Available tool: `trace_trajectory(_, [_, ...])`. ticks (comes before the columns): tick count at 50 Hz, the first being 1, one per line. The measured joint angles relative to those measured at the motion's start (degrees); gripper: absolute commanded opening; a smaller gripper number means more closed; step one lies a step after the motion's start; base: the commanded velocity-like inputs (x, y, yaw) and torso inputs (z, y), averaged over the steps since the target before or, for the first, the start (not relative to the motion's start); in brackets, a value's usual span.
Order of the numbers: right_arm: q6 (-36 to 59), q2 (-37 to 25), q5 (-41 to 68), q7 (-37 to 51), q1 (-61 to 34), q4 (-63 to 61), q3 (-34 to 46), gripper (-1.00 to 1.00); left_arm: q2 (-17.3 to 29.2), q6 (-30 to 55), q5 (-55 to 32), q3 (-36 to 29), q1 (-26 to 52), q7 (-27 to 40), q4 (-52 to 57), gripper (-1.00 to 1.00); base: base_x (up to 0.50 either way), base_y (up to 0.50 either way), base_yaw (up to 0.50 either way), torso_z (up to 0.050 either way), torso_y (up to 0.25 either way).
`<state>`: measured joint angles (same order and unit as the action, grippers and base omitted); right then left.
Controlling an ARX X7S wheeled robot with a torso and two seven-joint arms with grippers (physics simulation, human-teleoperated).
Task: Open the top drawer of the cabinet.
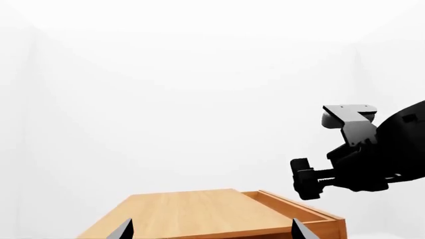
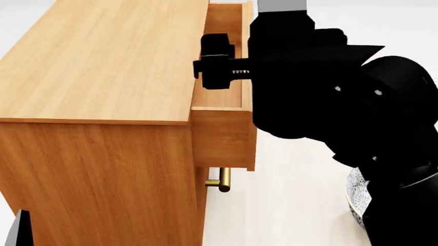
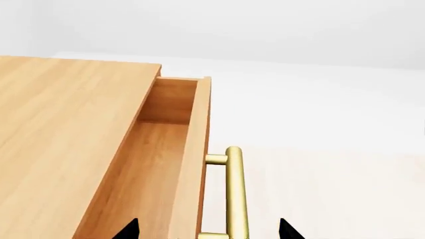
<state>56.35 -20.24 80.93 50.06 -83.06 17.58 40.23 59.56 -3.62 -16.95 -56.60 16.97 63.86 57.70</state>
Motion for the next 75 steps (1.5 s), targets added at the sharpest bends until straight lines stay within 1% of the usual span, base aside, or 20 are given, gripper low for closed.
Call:
trace_trajectory(47, [-4.45, 1.32, -4.56, -6.37, 2.56, 8.33, 3.34, 1.0, 0.76, -0.94, 0.46, -0.97, 0.33, 0.76, -0.2, 1.0, 0.0, 0.0, 0.0, 0.0, 0.0])
trace_trajectory(75, [-4.8, -1.56, -3.21, -4.88, 2.7, 9.2, 2.34, 1.0, 0.72, -1.19, 0.85, -1.7, 0.56, 1.17, -0.33, 1.0, 0.0, 0.0, 0.0, 0.0, 0.0])
